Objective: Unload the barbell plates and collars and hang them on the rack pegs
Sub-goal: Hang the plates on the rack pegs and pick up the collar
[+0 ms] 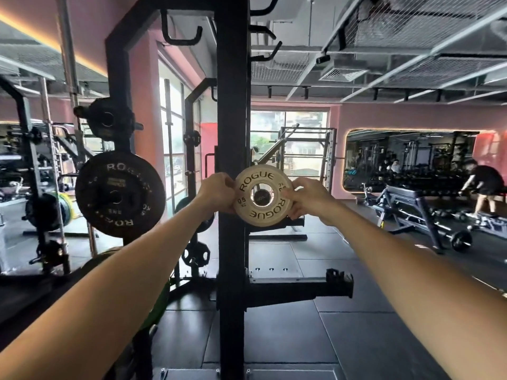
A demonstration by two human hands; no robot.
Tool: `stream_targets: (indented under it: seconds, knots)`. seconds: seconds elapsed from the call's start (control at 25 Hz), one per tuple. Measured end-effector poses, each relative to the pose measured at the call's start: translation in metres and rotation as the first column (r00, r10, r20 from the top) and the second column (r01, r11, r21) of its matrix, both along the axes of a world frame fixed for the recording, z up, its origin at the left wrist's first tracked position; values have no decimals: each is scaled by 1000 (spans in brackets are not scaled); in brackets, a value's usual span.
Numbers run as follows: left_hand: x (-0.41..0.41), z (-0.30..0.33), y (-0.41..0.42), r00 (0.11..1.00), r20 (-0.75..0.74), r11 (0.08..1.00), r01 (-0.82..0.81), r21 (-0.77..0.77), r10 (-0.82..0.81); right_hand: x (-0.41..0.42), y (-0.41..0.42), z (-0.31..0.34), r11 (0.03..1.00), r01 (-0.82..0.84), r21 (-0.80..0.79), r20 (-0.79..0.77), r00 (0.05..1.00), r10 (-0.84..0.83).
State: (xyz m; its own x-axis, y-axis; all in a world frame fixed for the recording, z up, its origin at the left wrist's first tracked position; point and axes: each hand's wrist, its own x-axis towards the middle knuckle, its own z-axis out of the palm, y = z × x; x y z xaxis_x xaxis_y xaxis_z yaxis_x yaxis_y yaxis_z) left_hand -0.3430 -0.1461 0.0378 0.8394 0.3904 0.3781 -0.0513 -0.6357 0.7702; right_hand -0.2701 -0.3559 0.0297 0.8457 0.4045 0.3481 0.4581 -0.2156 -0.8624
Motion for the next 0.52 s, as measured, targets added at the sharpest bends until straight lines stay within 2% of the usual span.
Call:
stream_targets:
  seconds: [0.32,0.52]
  knots:
    - [79,-17,29,1000,14,999,26,-39,-25,80,30,-14,998,59,-25,8,998,-58]
    - [129,-37,38,997,65,983,-55,175,44,129,47,-34,995,96,-27,70,993,-94]
